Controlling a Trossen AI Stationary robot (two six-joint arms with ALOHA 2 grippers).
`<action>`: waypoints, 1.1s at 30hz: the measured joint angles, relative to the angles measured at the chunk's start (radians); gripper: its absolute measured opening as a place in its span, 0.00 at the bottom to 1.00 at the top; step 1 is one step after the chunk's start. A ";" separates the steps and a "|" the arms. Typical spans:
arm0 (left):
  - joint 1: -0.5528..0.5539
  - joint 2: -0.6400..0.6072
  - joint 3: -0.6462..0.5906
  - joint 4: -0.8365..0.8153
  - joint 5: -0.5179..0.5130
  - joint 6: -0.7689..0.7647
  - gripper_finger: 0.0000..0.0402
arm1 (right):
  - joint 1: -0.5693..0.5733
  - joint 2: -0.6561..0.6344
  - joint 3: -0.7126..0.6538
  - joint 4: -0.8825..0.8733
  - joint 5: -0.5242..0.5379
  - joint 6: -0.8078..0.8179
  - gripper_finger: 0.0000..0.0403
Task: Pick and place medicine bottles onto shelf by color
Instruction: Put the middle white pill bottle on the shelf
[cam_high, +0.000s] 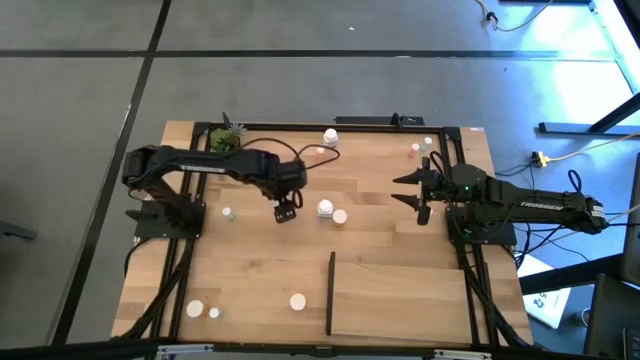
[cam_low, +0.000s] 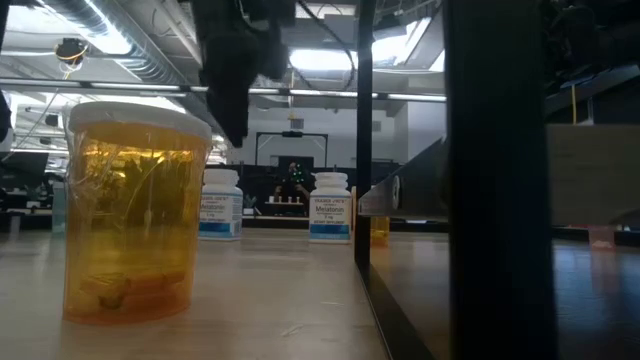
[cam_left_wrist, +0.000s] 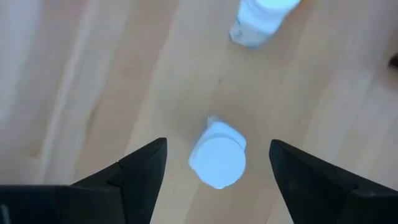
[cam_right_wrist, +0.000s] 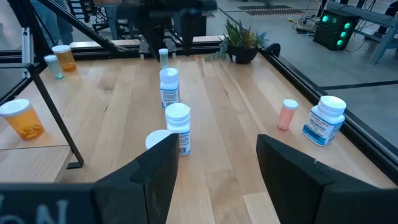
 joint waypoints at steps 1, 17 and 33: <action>-0.006 -0.025 0.000 -0.001 -0.015 -0.015 0.69 | 0.000 0.000 0.000 0.000 0.000 0.000 0.54; -0.209 -0.308 -0.047 -0.117 -0.191 -0.221 0.69 | 0.000 0.000 0.000 0.000 0.000 0.000 0.54; -0.360 -0.330 -0.262 0.062 -0.204 -0.309 0.69 | 0.000 0.000 0.000 0.000 0.000 0.000 0.54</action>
